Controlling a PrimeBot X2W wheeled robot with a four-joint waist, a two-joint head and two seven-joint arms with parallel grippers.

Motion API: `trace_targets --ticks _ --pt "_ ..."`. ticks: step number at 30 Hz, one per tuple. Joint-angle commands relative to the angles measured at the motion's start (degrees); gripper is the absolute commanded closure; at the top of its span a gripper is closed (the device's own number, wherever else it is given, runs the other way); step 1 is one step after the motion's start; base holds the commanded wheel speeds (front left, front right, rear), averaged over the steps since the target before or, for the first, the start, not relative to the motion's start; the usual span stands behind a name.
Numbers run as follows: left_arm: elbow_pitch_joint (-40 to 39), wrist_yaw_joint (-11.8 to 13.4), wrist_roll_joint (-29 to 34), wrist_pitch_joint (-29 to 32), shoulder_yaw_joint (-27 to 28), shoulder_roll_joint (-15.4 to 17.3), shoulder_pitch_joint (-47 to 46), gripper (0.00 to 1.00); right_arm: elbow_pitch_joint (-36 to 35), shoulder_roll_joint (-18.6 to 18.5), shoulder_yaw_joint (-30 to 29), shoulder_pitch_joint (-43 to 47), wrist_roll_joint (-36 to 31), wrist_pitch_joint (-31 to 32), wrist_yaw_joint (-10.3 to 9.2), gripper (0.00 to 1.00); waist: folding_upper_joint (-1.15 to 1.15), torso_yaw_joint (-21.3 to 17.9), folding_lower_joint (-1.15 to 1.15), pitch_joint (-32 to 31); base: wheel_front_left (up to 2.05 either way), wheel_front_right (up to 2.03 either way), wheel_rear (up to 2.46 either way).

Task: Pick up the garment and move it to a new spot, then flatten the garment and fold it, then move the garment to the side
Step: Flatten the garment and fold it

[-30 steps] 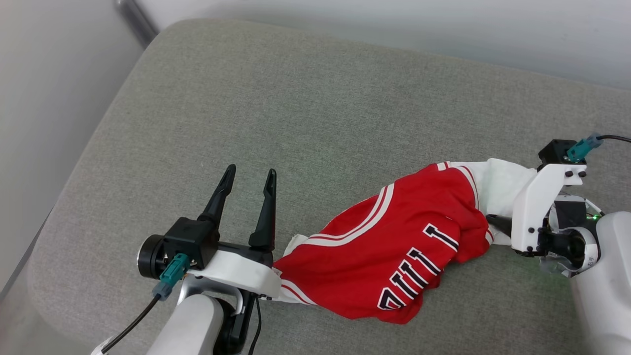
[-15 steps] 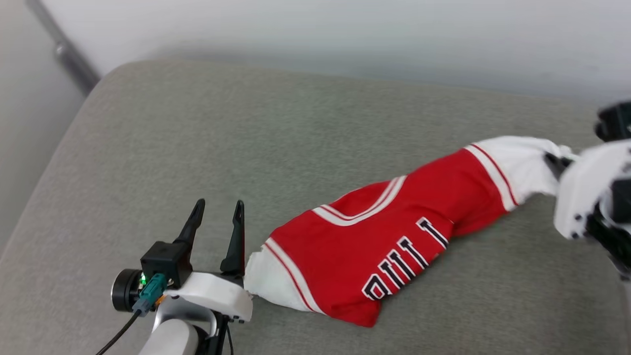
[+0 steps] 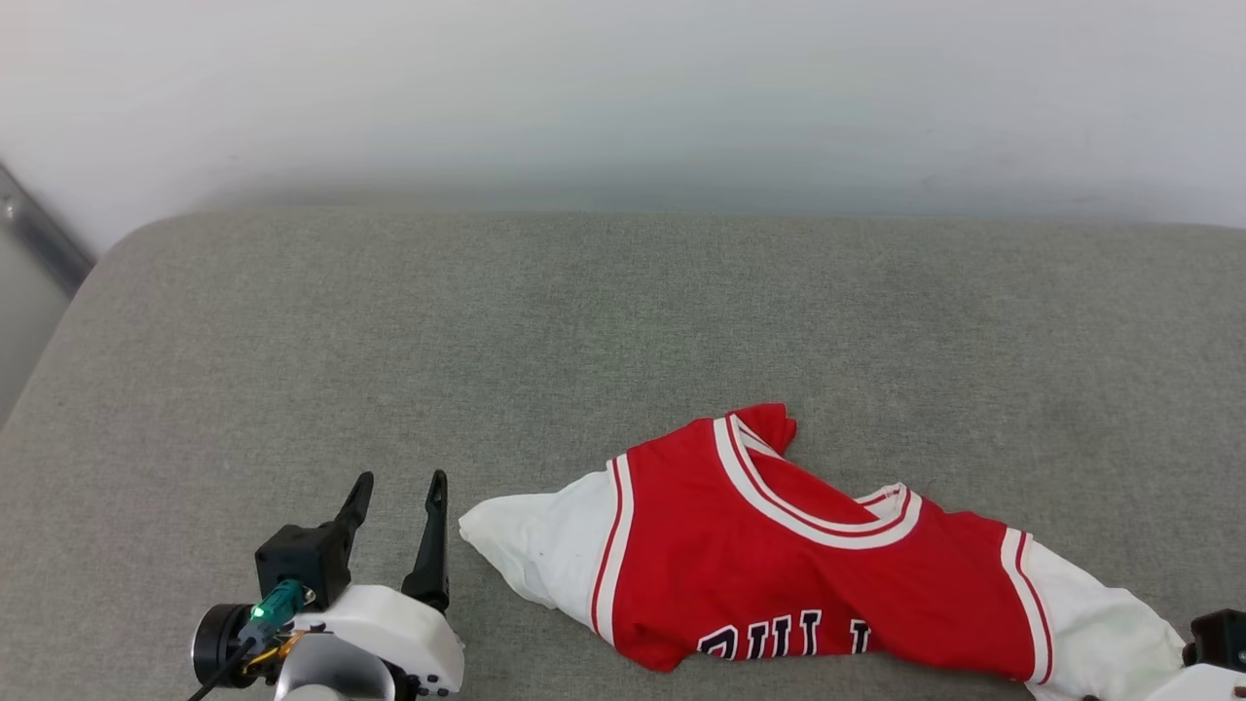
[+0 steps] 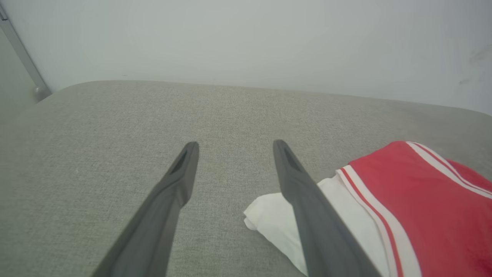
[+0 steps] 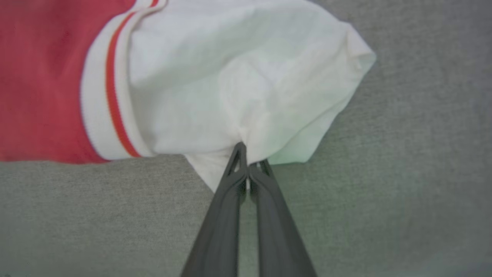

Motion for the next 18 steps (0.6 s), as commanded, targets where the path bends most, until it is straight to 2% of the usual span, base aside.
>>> trace_targets --ticks 1,10,14,18 --pt "0.0 0.2 -0.3 0.3 0.1 0.3 0.9 0.00 1.0 0.3 0.0 0.3 -0.8 -2.5 -0.02 0.00 0.00 -0.4 0.00 -0.6 0.00 0.00 0.00" --pt "-1.5 0.6 -2.2 3.7 1.0 2.1 3.8 0.00 1.0 1.1 -0.1 -3.0 -4.2 -23.6 -0.02 0.00 0.00 -1.8 0.00 -3.3 0.00 0.00 0.00" --pt "-2.3 -0.2 -3.7 6.8 1.4 3.8 3.6 0.00 0.1 1.2 2.4 -4.2 -5.3 -29.5 -0.02 0.00 0.00 -2.3 0.00 -4.0 0.00 0.00 0.00" --pt "-3.6 -1.1 -4.8 13.4 0.4 5.7 1.8 0.00 -2.2 1.2 5.9 -4.8 -5.5 -33.1 -0.02 0.00 0.00 -3.1 0.00 -4.4 0.00 0.00 0.00"
